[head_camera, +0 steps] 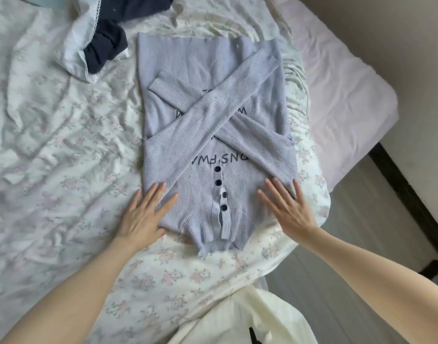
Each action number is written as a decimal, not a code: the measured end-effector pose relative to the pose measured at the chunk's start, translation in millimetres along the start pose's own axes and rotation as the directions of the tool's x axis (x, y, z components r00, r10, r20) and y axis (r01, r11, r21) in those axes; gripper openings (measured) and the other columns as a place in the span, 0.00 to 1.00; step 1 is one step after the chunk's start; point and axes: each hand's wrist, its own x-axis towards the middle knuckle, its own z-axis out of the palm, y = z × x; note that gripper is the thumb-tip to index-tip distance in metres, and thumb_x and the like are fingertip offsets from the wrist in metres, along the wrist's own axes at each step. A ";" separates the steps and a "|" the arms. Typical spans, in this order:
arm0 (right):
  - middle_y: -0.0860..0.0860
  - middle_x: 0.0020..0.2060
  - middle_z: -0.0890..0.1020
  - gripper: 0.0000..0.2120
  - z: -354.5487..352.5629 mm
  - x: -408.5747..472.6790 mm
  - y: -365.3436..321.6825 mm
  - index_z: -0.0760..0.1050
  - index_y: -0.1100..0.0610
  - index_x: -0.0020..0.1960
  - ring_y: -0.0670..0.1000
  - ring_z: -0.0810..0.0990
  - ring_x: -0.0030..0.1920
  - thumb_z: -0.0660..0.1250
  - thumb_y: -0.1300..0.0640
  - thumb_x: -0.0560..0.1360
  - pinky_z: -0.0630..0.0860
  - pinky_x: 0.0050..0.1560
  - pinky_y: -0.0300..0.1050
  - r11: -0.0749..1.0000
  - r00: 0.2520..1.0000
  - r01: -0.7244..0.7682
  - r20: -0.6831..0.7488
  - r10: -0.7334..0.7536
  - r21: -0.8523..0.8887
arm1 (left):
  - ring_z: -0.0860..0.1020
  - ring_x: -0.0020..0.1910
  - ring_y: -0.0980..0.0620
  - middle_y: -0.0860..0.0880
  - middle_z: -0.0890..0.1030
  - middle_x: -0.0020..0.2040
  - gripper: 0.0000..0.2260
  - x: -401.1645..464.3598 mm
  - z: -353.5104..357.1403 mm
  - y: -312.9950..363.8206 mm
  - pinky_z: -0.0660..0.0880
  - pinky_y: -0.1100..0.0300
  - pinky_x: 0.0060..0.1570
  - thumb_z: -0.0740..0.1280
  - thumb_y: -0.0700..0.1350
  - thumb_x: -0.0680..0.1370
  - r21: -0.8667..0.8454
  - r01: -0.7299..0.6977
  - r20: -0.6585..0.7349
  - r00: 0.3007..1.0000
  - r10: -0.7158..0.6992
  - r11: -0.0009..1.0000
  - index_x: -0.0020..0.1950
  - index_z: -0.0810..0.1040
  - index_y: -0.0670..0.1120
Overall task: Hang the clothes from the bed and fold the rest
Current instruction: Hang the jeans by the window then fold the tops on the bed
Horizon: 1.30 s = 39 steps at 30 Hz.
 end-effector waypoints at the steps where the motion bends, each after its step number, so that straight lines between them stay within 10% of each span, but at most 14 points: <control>1: 0.58 0.73 0.58 0.51 -0.4 4.4 3.9 0.56 0.56 0.73 0.58 0.56 0.72 0.77 0.63 0.56 0.57 0.68 0.67 0.999 0.999 -0.041 -0.006 0.041 -0.007 | 0.28 0.70 0.43 0.45 0.29 0.71 0.43 3.1 0.7 1.8 0.37 0.48 0.72 0.62 0.59 0.75 -0.012 0.019 0.015 1.000 -0.019 1.000 0.71 0.29 0.53; 6: 0.58 0.72 0.34 0.35 3.7 13.8 10.2 0.29 0.61 0.72 0.59 0.33 0.72 0.52 0.64 0.77 0.39 0.73 0.62 0.991 0.988 -0.120 0.104 0.113 0.057 | 0.32 0.72 0.49 0.48 0.36 0.75 0.38 8.9 0.4 4.5 0.38 0.55 0.73 0.61 0.46 0.76 -0.183 0.040 -0.007 0.999 -0.042 0.982 0.74 0.35 0.47; 9: 0.60 0.74 0.54 0.33 -10.2 16.7 11.9 0.52 0.64 0.75 0.62 0.52 0.74 0.61 0.67 0.73 0.53 0.71 0.66 0.974 0.995 -0.095 0.000 0.097 0.205 | 0.58 0.74 0.49 0.46 0.64 0.73 0.25 9.5 -12.9 -0.5 0.60 0.52 0.70 0.66 0.35 0.72 -0.439 0.050 -0.170 0.976 -0.137 0.897 0.69 0.70 0.43; 12: 0.61 0.60 0.77 0.24 -27.1 24.5 22.2 0.74 0.65 0.62 0.63 0.75 0.62 0.71 0.66 0.66 0.70 0.63 0.61 0.892 0.973 -0.164 -0.078 0.216 0.422 | 0.79 0.53 0.36 0.39 0.82 0.50 0.17 16.7 -34.6 -6.7 0.76 0.45 0.49 0.69 0.29 0.66 -0.568 0.089 -0.259 0.924 -0.281 0.818 0.53 0.82 0.41; 16: 0.56 0.54 0.78 0.16 -55.2 51.4 34.3 0.74 0.60 0.59 0.60 0.79 0.48 0.62 0.65 0.71 0.72 0.42 0.48 0.693 0.878 -0.343 -0.045 0.476 0.634 | 0.78 0.46 0.39 0.41 0.82 0.45 0.13 41.6 -65.1 -22.1 0.72 0.54 0.42 0.64 0.34 0.72 -0.748 0.253 -0.107 0.867 -0.487 0.614 0.54 0.81 0.45; 21: 0.55 0.55 0.78 0.14 -85.1 106.7 68.6 0.73 0.59 0.58 0.59 0.77 0.52 0.59 0.63 0.74 0.68 0.43 0.48 0.491 0.788 -0.368 -0.016 0.616 0.790 | 0.76 0.47 0.42 0.45 0.78 0.43 0.06 90.6 -114.2 -55.8 0.67 0.57 0.42 0.66 0.38 0.75 -0.913 0.220 -0.039 0.789 -0.613 0.342 0.51 0.77 0.41; 34: 0.60 0.41 0.80 0.19 -129.8 276.8 166.7 0.66 0.55 0.37 0.62 0.77 0.46 0.52 0.44 0.80 0.67 0.42 0.49 0.450 0.671 -0.439 -0.049 0.740 0.778 | 0.74 0.41 0.44 0.42 0.78 0.37 0.14 244.0 -202.8 -136.3 0.61 0.62 0.35 0.64 0.49 0.78 -0.918 0.091 -0.235 0.658 -0.715 0.386 0.45 0.79 0.39; 39: 0.60 0.60 0.75 0.19 -102.2 306.8 179.9 0.70 0.58 0.64 0.60 0.72 0.61 0.54 0.47 0.80 0.68 0.54 0.50 0.367 0.729 -0.490 0.141 0.670 0.791 | 0.72 0.61 0.45 0.41 0.75 0.61 0.20 268.1 -185.7 -146.9 0.65 0.60 0.57 0.64 0.49 0.78 -0.957 0.138 -0.131 0.580 -0.804 0.255 0.67 0.68 0.42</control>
